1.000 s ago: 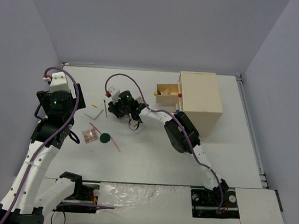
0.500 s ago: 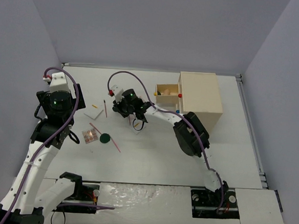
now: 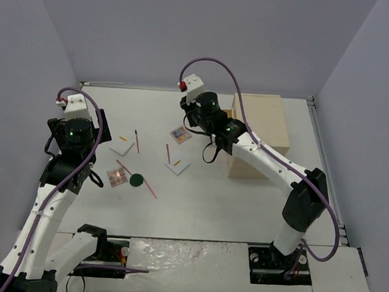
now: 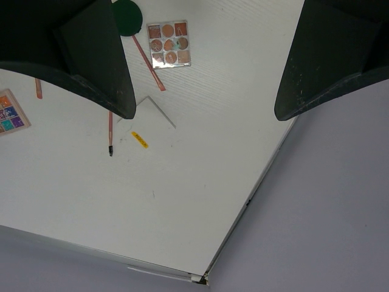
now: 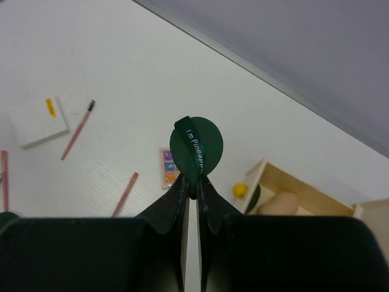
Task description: Organize the makeup
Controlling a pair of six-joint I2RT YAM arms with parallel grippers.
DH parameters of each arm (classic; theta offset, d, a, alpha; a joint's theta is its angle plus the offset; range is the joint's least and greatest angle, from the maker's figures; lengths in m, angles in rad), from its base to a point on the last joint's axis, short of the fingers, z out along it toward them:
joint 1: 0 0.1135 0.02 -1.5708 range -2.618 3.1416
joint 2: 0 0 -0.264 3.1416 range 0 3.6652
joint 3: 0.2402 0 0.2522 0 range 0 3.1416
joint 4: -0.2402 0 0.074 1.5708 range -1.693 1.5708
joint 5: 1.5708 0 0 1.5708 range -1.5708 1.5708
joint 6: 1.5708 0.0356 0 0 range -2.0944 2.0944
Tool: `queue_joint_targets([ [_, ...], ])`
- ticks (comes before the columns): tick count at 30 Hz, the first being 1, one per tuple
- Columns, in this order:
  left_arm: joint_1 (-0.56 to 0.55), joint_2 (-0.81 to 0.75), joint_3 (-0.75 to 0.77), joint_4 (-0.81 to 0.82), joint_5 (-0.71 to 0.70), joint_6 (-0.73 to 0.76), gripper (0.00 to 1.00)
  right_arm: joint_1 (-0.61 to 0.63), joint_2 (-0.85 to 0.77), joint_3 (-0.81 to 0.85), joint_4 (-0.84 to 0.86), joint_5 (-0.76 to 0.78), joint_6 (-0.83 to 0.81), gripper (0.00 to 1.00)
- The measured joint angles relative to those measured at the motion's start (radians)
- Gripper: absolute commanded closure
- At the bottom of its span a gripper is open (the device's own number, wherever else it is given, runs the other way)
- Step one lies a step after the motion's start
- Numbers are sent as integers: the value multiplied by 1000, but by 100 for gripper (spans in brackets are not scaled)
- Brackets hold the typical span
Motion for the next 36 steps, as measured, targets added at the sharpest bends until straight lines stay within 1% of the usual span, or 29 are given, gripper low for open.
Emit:
queue_joint_targets([
  [3, 0, 1, 0, 0, 4, -1, 3, -43, -13, -38, -71, 51, 36, 100],
  [7, 0, 3, 0, 0, 7, -3, 3, -106, -13, -64, -171, 74, 81, 100],
  [14, 0, 3, 0, 0, 7, -3, 3, -192, -11, -59, -228, 70, 127, 100],
  [22, 0, 3, 0, 0, 7, -3, 3, -203, 55, 10, -244, 48, 136, 98],
  [26, 0, 3, 0, 0, 7, -3, 3, -203, 81, 40, -255, 36, 135, 93],
  [31, 0, 3, 0, 0, 7, -3, 3, -203, 116, 66, -267, 20, 134, 93],
  [36, 0, 3, 0, 0, 7, -3, 3, -203, 134, 72, -284, 1, 133, 86],
])
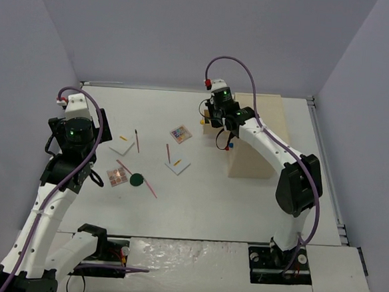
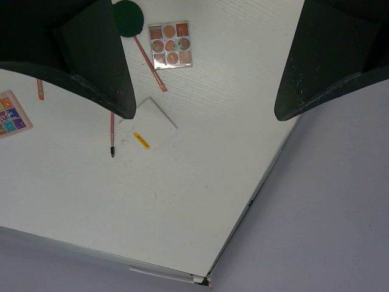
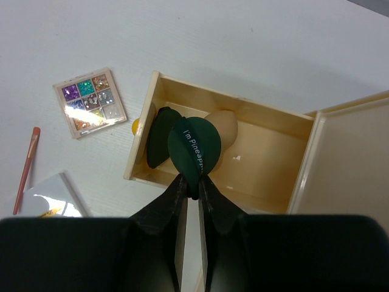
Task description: Organize the makeup
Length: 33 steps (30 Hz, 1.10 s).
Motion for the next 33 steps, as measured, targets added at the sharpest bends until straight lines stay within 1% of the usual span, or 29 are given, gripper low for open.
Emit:
queue_joint_targets([
  [2, 0, 0, 0, 0, 0, 0, 3, 0, 0, 0, -4, -3, -1, 80],
  [6, 0, 0, 0, 0, 0, 0, 3, 0, 5, 7, -5, -6, -5, 72],
  [18, 0, 0, 0, 0, 0, 0, 3, 0, 13, 29, -12, -10, -12, 63],
  [22, 0, 0, 0, 0, 0, 0, 3, 6, 13, 38, -13, -12, -21, 57],
  [24, 0, 0, 0, 0, 0, 0, 3, 11, 12, 41, -13, -14, -35, 52],
  [28, 0, 0, 0, -1, 9, 0, 3, 47, 0, 41, -12, -46, -64, 38],
  [31, 0, 2, 0, -2, 20, 0, 3, 92, -32, 22, 4, -73, -80, 33],
  [33, 0, 8, 0, -6, 26, 0, 3, 136, -69, -7, 18, -87, -89, 32],
])
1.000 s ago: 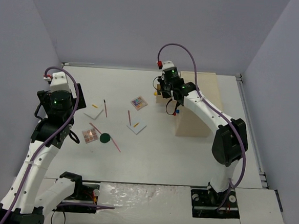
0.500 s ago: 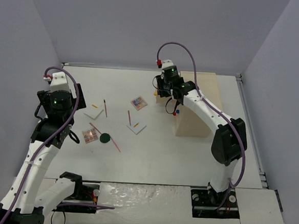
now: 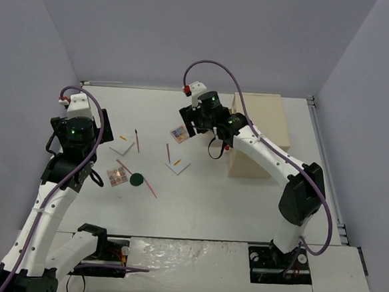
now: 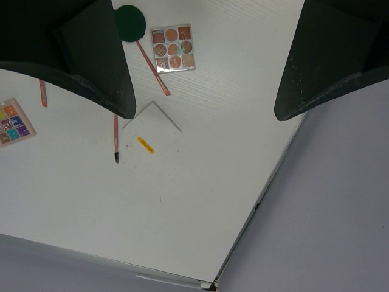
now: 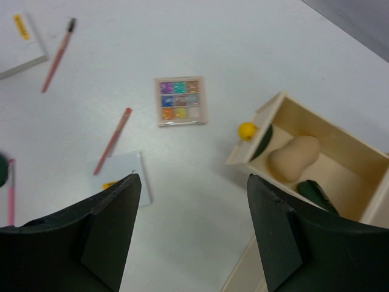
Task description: Organize the makeup
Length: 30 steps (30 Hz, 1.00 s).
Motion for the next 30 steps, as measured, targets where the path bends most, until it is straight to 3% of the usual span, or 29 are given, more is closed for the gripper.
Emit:
queue_joint_targets([
  [10, 0, -54, -16, -23, -8, -15, 3, 232, -22, -115, 157, -244, 10, 43],
  [23, 0, -210, -96, -2, -107, -22, 3, 314, 413, 40, 221, -464, -52, 47],
  [30, 0, -204, -99, 2, -109, -22, 3, 316, 500, 125, 229, -487, -78, 51],
])
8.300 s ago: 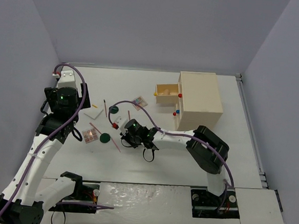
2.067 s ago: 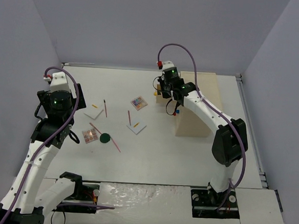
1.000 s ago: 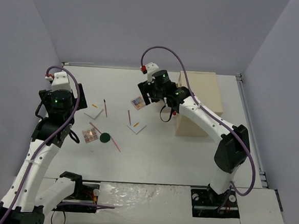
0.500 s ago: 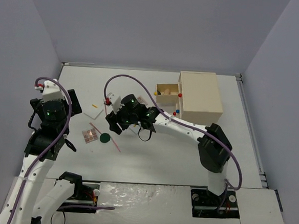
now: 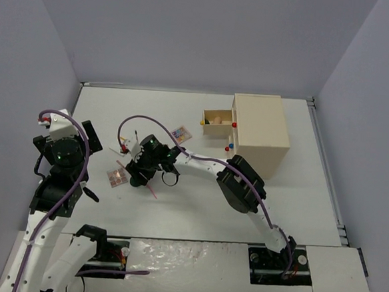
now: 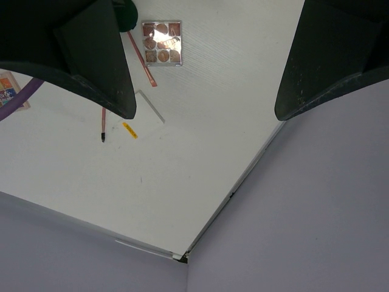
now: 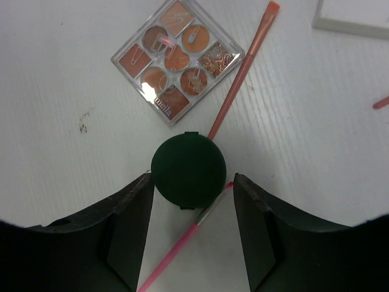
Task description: Organize the makeup
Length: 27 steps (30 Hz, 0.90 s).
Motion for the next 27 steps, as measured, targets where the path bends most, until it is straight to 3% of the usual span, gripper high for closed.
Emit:
queue_joint_targets([
  [11, 0, 0, 0, 5, 0, 0, 3, 3, 50, 36, 12, -3, -12, 65],
  [19, 0, 0, 0, 5, 0, 0, 3, 10, 56, 37, 19, -5, -12, 93],
  [22, 0, 1, 0, 6, 0, 0, 3, 11, 56, 37, 19, -5, -13, 99],
  [27, 0, 5, 0, 6, 1, 0, 3, 12, 53, 37, 18, -4, -15, 100],
])
